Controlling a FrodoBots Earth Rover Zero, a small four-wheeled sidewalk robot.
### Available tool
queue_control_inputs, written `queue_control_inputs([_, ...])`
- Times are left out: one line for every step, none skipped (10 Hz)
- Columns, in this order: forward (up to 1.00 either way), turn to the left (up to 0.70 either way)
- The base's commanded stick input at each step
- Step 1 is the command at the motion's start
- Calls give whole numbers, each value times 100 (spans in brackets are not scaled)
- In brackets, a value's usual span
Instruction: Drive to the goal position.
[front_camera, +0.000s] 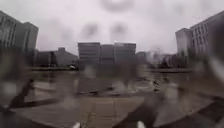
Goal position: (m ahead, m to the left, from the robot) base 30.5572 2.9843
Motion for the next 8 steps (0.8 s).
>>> queue_control_inputs([70, 0])
queue_control_inputs([70, 0])
queue_control_inputs([70, 0])
queue_control_inputs([70, 0])
queue_control_inputs([70, 0])
queue_control_inputs([70, 0])
queue_control_inputs([70, 0])
queue_control_inputs([70, 0])
